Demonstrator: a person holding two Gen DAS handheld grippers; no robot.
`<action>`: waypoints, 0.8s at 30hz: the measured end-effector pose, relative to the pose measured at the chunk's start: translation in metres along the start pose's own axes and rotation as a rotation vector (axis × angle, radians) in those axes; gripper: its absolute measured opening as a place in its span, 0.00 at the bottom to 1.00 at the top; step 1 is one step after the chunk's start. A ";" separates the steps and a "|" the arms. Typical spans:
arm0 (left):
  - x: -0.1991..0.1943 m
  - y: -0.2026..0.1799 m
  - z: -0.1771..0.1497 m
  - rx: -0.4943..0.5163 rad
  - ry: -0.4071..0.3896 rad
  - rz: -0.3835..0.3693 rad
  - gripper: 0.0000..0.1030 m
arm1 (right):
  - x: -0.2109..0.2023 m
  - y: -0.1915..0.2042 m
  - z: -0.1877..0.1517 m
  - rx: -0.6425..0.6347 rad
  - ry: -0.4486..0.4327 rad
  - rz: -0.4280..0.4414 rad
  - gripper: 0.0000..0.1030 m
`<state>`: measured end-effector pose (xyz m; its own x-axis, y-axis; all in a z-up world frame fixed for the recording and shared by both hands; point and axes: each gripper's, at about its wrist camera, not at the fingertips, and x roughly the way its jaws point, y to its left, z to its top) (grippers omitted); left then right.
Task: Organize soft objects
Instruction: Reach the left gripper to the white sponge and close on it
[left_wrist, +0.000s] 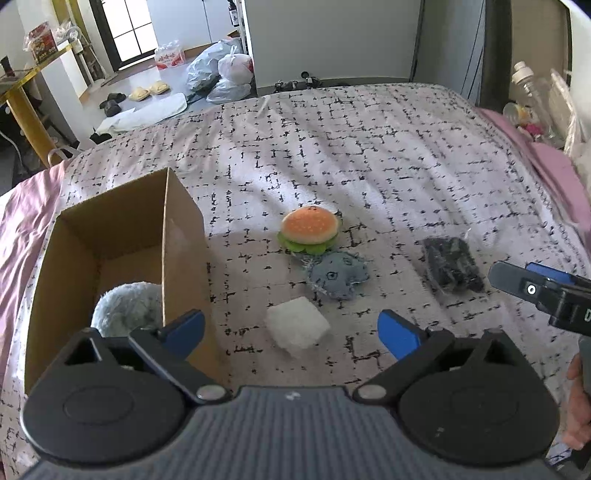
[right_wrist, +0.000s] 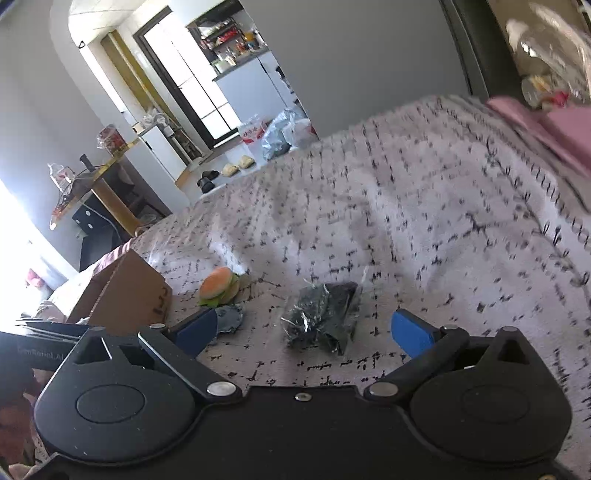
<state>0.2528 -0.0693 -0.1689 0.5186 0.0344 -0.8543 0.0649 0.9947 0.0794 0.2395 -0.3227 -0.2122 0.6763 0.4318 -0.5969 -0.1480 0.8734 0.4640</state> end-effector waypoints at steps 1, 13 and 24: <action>0.002 -0.001 0.000 0.014 -0.009 0.000 0.96 | 0.004 -0.001 -0.001 0.006 0.007 0.001 0.95; 0.050 -0.020 0.005 0.014 0.059 0.007 0.91 | 0.021 -0.010 -0.008 0.027 -0.027 -0.015 0.94; 0.073 -0.027 -0.011 -0.010 0.123 0.033 0.86 | 0.028 -0.016 -0.011 0.047 -0.026 -0.018 0.90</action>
<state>0.2795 -0.0922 -0.2394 0.4121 0.0780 -0.9078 0.0407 0.9938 0.1038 0.2525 -0.3216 -0.2436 0.6968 0.4095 -0.5889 -0.1020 0.8692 0.4838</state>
